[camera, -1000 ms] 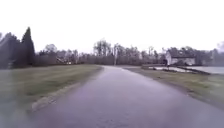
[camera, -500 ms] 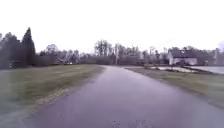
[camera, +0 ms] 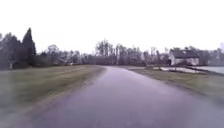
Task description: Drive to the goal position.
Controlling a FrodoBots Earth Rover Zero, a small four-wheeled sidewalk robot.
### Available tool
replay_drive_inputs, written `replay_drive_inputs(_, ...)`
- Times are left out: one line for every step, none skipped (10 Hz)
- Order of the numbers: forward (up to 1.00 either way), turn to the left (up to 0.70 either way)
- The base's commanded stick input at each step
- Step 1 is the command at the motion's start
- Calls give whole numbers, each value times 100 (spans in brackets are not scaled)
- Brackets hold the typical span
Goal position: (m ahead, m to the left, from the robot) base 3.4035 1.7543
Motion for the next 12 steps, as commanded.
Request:
replay_drive_inputs(100, 0)
replay_drive_inputs(100, 0)
replay_drive_inputs(100, 0)
replay_drive_inputs(100, 0)
replay_drive_inputs(100, 0)
replay_drive_inputs(100, 0)
replay_drive_inputs(100, 0)
replay_drive_inputs(100, 0)
replay_drive_inputs(100, 0)
replay_drive_inputs(100, 0)
replay_drive_inputs(100, 0)
replay_drive_inputs(100, 0)
